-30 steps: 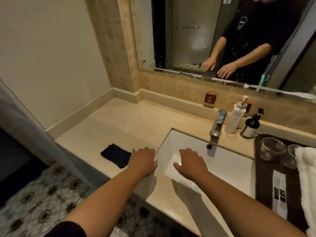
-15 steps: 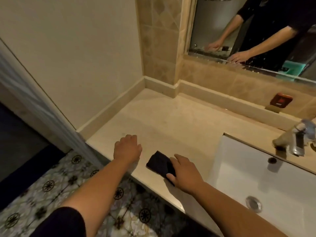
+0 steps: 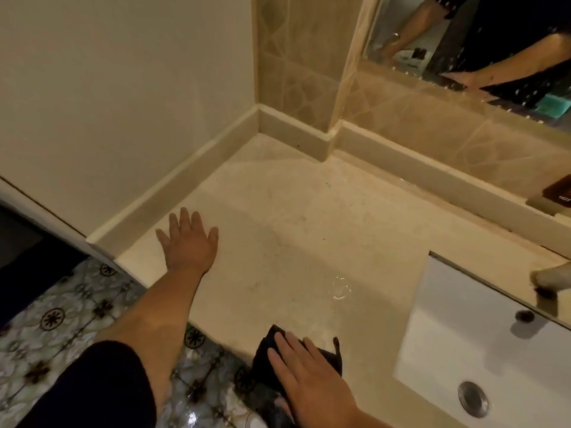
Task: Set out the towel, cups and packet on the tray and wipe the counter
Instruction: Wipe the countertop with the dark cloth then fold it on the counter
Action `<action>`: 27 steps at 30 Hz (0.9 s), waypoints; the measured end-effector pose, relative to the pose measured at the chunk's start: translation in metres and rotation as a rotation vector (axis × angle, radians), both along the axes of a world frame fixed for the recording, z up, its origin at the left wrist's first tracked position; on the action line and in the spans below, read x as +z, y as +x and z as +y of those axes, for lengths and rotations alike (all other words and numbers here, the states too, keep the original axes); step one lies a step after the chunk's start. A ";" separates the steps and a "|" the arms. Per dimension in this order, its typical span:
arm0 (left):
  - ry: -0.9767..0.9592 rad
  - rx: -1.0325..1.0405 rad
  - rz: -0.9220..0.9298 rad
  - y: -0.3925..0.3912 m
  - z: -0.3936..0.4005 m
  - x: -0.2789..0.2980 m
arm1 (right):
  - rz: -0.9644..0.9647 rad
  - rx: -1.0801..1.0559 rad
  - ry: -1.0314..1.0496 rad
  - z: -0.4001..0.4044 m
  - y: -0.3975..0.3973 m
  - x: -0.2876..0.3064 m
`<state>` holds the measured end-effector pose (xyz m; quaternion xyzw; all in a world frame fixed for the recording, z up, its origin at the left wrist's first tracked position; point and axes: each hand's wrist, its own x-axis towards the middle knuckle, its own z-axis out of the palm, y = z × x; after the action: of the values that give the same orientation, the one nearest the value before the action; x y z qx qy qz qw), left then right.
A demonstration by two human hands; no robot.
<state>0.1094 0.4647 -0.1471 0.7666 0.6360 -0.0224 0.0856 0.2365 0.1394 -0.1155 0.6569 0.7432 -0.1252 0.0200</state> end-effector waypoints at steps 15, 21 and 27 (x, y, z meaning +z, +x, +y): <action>0.029 0.054 -0.026 -0.002 0.006 -0.006 | 1.370 -0.825 -0.063 0.157 0.159 0.085; 0.064 0.073 -0.066 0.000 0.005 -0.004 | 0.500 -0.505 0.297 0.314 0.233 0.039; 0.103 0.066 -0.055 0.001 0.007 -0.007 | 0.058 -0.130 0.194 0.354 0.232 -0.013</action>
<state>0.1101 0.4717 -0.1543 0.7489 0.6586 0.0341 0.0641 0.4683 0.4935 -0.1288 0.6988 0.7078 -0.0725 -0.0735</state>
